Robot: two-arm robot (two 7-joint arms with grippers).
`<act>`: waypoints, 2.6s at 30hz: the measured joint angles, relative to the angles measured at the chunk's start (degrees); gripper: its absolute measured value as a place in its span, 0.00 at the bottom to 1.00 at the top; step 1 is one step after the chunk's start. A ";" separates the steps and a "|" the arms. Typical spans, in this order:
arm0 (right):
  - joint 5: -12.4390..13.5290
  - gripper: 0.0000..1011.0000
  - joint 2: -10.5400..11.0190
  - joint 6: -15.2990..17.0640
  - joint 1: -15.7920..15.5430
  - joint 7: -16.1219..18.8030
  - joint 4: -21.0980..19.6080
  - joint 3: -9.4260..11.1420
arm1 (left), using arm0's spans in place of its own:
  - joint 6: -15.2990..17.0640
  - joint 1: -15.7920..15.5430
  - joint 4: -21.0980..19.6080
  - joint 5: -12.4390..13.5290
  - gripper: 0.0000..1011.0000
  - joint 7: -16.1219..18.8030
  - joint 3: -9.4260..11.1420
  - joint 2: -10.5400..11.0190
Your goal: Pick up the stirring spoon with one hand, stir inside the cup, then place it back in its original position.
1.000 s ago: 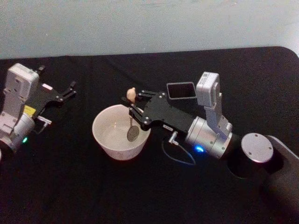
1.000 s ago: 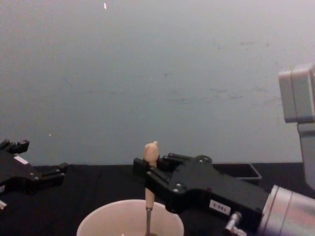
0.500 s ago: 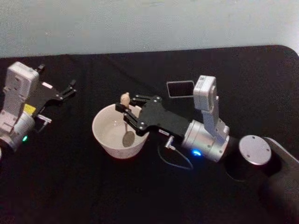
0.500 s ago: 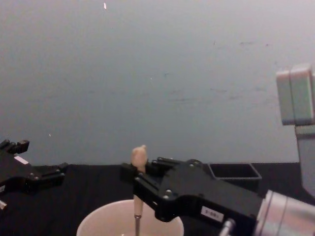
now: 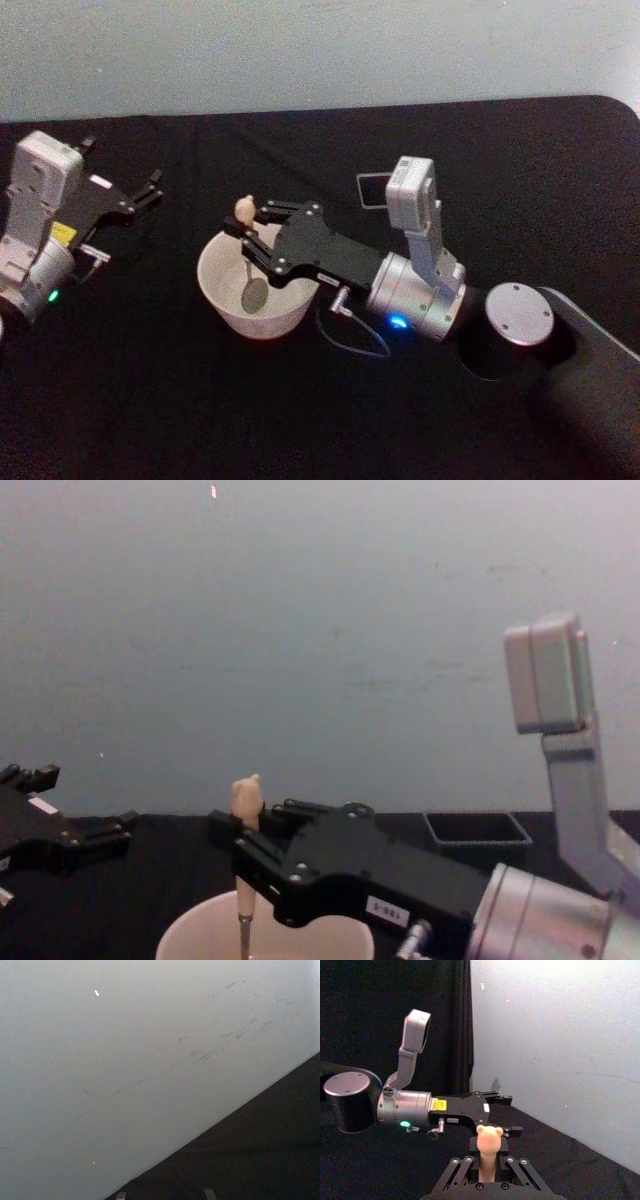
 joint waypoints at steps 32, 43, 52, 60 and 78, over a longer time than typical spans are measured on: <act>-2.25 0.21 -2.38 -1.55 2.79 -3.16 5.59 2.80 | 0.00 0.00 0.00 0.00 0.99 0.00 0.00 0.00; -1.13 0.21 -0.33 -0.25 0.33 -2.70 1.86 3.70 | 0.00 0.00 0.00 0.00 0.99 0.00 0.00 0.00; -0.44 0.21 1.21 0.57 -1.56 -2.22 -0.80 3.78 | 0.00 0.00 0.00 0.00 0.99 0.00 0.00 0.00; 0.05 0.21 2.17 1.32 -3.07 -1.57 -3.01 2.95 | 0.00 0.00 0.00 0.00 0.99 0.00 0.00 0.00; 0.22 0.21 0.42 1.14 -1.40 -0.70 -1.76 0.59 | 0.00 0.00 0.00 0.00 0.99 0.00 0.00 0.00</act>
